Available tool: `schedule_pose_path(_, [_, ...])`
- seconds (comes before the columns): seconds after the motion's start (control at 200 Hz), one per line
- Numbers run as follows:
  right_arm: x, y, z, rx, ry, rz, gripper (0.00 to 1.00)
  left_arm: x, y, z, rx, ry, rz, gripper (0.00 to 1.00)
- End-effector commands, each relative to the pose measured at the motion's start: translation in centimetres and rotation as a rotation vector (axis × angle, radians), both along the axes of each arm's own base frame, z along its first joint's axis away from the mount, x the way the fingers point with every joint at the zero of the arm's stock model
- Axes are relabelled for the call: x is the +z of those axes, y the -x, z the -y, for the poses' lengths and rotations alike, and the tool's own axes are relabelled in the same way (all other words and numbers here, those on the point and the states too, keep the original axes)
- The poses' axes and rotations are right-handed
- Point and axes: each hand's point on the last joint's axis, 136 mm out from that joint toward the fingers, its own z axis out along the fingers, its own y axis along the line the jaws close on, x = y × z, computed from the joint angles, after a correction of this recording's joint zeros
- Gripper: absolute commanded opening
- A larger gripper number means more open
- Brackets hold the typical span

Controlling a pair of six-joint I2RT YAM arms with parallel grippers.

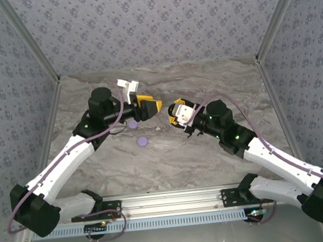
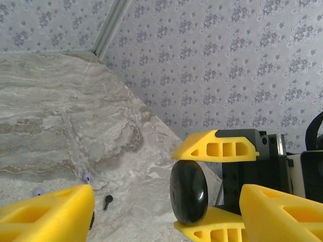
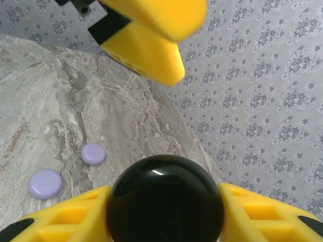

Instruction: Insert wireless bluetooth earbuds into charging case

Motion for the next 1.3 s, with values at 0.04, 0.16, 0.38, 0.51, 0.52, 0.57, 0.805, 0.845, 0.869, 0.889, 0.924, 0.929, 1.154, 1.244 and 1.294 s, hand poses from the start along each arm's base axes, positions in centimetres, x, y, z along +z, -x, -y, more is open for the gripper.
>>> schedule_pose_path(0.04, [1.5,-0.3,-0.2,0.002,-0.014,0.048,0.5,0.8,0.4,2.0,-0.06,0.022,0.015,0.74])
schedule_pose_path(0.16, [1.4,-0.4,-0.1,-0.005,-0.009,0.044,0.5,0.0,0.7,3.2,-0.094,0.009,-0.008,0.72])
schedule_pose_path(0.38, [1.0,-0.6,0.0,-0.016,0.003,0.024,0.5,-1.1,1.0,4.6,-0.138,-0.007,-0.038,0.65])
schedule_pose_path(0.51, [1.0,-1.0,0.2,-0.035,0.001,0.02,0.5,-1.6,1.1,5.0,-0.159,-0.016,-0.054,0.58])
schedule_pose_path(0.52, [0.9,-1.0,0.3,-0.038,0.004,0.018,0.5,-1.6,1.1,5.1,-0.159,-0.016,-0.054,0.57])
schedule_pose_path(0.57, [0.9,-1.1,0.4,-0.043,0.006,0.014,0.5,-1.8,1.1,5.1,-0.162,-0.022,-0.06,0.56])
schedule_pose_path(0.805, [0.9,-1.6,0.6,-0.058,0.011,0.01,0.5,-2.8,1.6,5.6,-0.191,-0.036,-0.086,0.44])
schedule_pose_path(0.845, [1.0,-1.6,0.6,-0.06,0.007,0.011,0.5,-3.0,1.6,5.6,-0.193,-0.039,-0.089,0.44])
schedule_pose_path(0.869, [1.0,-1.7,0.7,-0.062,0.007,0.011,0.5,-3.0,1.6,5.6,-0.194,-0.038,-0.089,0.44])
schedule_pose_path(0.889, [1.0,-1.7,0.6,-0.062,0.008,0.01,0.5,-3.1,1.6,5.6,-0.196,-0.04,-0.091,0.44])
schedule_pose_path(0.924, [1.0,-1.7,0.6,-0.06,0.006,0.01,0.5,-3.2,1.7,5.6,-0.198,-0.041,-0.09,0.43])
schedule_pose_path(0.929, [1.0,-1.7,0.5,-0.059,0.007,0.009,0.5,-3.2,1.7,5.6,-0.198,-0.042,-0.091,0.43])
schedule_pose_path(1.154, [1.2,-1.8,0.5,-0.056,0.0,0.007,0.52,-4.0,1.6,5.8,-0.212,-0.051,-0.106,0.34])
schedule_pose_path(1.244, [1.0,-1.8,0.4,-0.052,0.007,-0.005,0.53,-4.0,1.6,5.9,-0.213,-0.052,-0.102,0.26])
schedule_pose_path(1.294, [0.9,-1.7,0.5,-0.051,0.012,-0.014,0.56,-4.0,1.6,5.9,-0.213,-0.052,-0.095,0.22])
